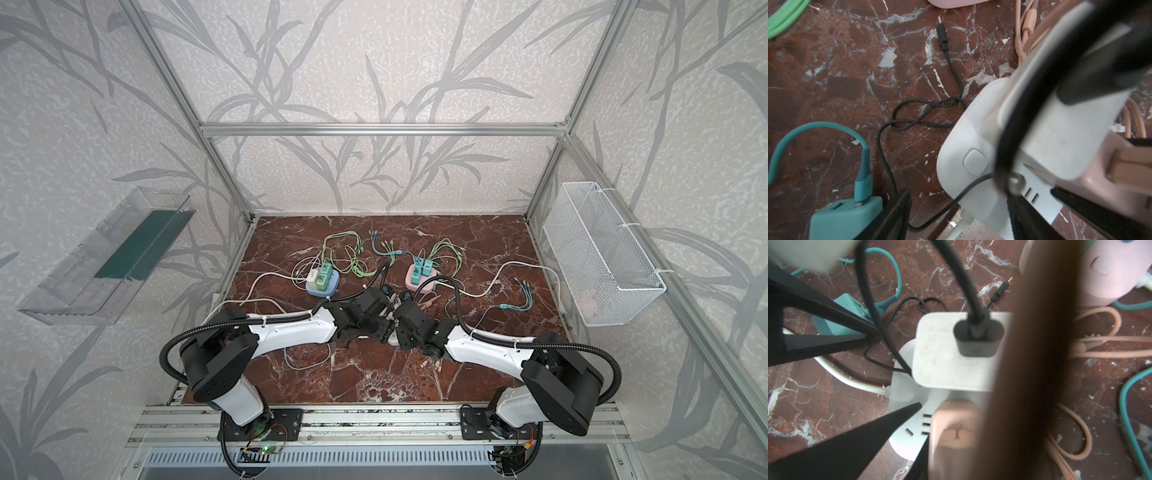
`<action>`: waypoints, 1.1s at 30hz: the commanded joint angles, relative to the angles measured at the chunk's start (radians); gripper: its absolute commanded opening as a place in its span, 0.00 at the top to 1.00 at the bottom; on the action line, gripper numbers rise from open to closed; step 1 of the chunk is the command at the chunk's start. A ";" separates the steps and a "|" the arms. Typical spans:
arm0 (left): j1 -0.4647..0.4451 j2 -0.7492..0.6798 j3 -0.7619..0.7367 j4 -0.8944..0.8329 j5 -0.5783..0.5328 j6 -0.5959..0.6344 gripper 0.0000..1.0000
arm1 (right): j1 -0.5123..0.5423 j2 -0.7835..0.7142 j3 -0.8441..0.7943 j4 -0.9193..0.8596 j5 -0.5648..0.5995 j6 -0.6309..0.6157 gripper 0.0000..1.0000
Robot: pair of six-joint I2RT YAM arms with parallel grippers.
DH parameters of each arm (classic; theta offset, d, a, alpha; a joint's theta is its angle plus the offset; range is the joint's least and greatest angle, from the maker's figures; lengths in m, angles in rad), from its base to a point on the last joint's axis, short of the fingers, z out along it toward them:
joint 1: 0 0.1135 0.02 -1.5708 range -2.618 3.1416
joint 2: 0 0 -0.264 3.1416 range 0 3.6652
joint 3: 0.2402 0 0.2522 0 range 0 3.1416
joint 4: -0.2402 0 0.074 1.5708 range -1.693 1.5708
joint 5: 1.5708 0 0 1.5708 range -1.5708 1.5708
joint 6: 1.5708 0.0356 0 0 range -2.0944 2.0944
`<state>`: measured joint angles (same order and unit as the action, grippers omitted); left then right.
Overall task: Pull the plug off the socket
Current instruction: 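Close the right gripper around the pink charger in the white strip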
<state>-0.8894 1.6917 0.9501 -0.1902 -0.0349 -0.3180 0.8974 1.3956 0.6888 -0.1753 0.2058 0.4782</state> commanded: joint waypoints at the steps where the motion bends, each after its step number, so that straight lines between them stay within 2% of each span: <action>1: 0.003 0.046 0.007 -0.089 -0.067 -0.016 0.27 | 0.008 -0.010 0.066 0.019 0.018 0.010 0.86; 6: 0.002 0.057 0.015 -0.105 -0.067 -0.030 0.27 | 0.007 -0.002 0.059 0.036 0.036 0.028 0.87; 15: 0.004 0.053 0.012 -0.100 -0.071 -0.056 0.27 | 0.008 0.020 0.053 0.050 0.002 0.027 0.87; 22: 0.009 0.039 0.014 -0.131 -0.129 -0.038 0.26 | 0.015 0.038 0.060 0.095 -0.051 0.048 0.87; 29: 0.012 0.034 0.007 -0.153 -0.169 -0.027 0.26 | 0.018 0.045 0.080 0.079 -0.046 0.059 0.87; 33: 0.012 0.039 0.008 -0.165 -0.174 -0.018 0.26 | 0.016 0.023 0.084 0.029 -0.003 0.051 0.86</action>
<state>-0.8909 1.7042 0.9756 -0.2367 -0.1139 -0.3515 0.8978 1.4487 0.7208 -0.1562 0.2058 0.5293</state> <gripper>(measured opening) 0.740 0.301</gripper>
